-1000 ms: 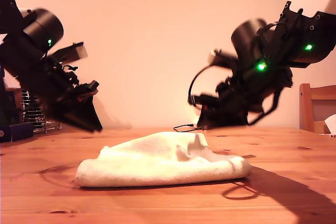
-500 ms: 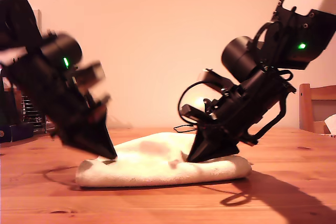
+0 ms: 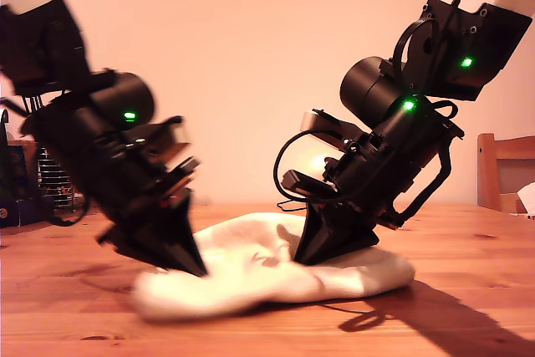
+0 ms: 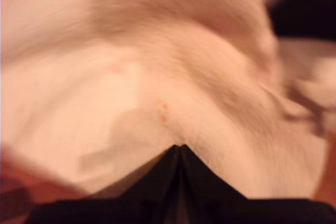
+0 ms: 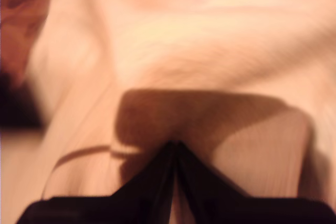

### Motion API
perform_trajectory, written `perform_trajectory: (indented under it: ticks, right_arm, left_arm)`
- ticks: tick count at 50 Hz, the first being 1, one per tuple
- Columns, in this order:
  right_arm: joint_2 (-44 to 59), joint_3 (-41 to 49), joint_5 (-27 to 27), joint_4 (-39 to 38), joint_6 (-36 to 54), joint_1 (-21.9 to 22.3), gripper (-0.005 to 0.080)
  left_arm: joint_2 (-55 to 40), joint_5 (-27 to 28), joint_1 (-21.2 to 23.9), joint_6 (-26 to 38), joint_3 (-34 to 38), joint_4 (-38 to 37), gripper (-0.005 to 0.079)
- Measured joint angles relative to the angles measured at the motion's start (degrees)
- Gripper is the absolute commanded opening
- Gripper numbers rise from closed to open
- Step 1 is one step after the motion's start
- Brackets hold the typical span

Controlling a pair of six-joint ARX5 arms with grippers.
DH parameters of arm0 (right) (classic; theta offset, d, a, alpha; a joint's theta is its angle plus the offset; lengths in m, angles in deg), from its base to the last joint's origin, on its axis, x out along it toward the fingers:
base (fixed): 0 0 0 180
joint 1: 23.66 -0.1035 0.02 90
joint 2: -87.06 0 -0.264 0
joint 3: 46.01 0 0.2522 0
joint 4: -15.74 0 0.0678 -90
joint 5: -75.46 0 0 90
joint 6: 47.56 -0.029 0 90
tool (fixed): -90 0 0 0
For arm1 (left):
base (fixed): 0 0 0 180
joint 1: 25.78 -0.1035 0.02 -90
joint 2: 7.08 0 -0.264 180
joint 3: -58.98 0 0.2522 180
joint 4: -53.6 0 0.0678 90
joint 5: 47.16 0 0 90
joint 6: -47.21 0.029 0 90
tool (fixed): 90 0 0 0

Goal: Fold the tea towel in front of you. After folding it, place it to the right side.

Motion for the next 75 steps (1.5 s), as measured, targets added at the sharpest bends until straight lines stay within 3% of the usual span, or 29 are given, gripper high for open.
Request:
perform_trajectory:
  ticks: [10,19,26,32,39,51,62,75]
  right_arm:
    - [0.0,0.0,3.0,-3.6,0.1,3.4,-0.0013]
    - [0.0,-2.8,2.7,-2.2,0.1,5.3,-0.0013]
    - [0.0,-5.6,0.0,-1.2,0.2,5.0,-0.0013]
    - [0.0,-5.7,-3.4,0.9,0.1,4.9,-0.0013]
    - [0.0,-5.7,-5.4,3.7,0.1,4.9,-0.0013]
    - [-0.7,-5.7,-8.6,6.1,0.0,4.4,-0.0013]
    - [-1.0,-5.7,-7.8,7.5,1.2,2.3,-0.0013]
    - [-1.0,-5.7,-6.3,8.0,1.5,2.1,-0.0013]
  left_arm:
    - [-0.7,4.5,8.8,-4.5,0.4,0.2,-0.0019]
    - [-1.1,4.3,16.7,-11.1,0.9,8.9,-0.0019]
    - [-1.0,4.3,19.2,-15.7,0.9,15.0,-0.0018]
    - [1.1,4.2,17.4,-16.8,0.9,14.5,-0.0016]
    - [7.6,3.8,11.8,-16.6,0.8,10.6,-0.0016]
    - [9.7,0.1,2.9,-11.1,0.0,6.5,-0.0016]
    - [8.3,-1.1,0.8,-9.9,0.0,6.4,-0.0016]
    - [3.8,0.0,0.3,-9.8,0.0,12.7,-0.0016]
